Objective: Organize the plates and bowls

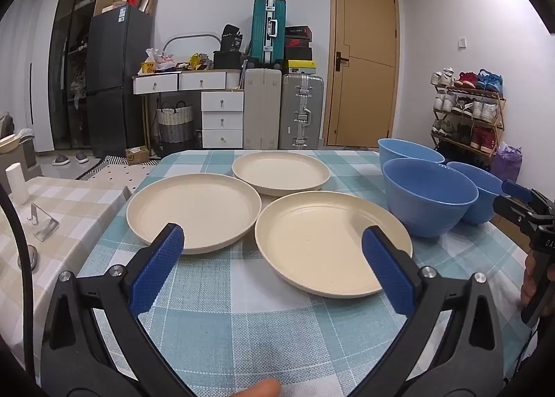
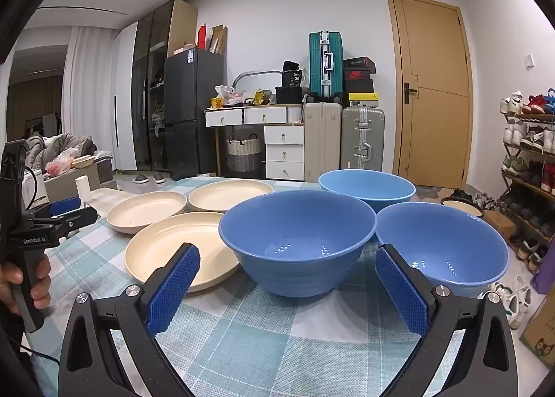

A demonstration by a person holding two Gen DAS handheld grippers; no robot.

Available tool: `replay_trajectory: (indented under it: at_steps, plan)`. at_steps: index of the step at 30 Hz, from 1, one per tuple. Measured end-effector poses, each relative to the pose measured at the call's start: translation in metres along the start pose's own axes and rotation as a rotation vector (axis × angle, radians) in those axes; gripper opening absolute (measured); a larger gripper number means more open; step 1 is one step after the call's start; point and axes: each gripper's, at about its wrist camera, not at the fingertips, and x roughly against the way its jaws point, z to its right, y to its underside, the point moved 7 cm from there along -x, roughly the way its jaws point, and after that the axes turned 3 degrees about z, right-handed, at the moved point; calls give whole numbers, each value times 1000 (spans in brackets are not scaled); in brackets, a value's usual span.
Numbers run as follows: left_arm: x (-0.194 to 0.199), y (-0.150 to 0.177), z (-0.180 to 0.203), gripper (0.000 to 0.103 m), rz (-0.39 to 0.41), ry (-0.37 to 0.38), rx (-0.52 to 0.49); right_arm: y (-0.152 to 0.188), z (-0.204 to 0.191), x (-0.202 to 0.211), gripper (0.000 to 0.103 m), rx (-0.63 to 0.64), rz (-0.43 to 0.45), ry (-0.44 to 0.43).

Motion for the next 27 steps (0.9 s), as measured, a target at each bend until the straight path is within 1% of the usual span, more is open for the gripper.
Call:
replay_trajectory:
  at_steps: [27]
  plan:
    - [0, 0, 0, 102, 4, 0, -6, 0, 0, 0, 103, 2, 7, 0]
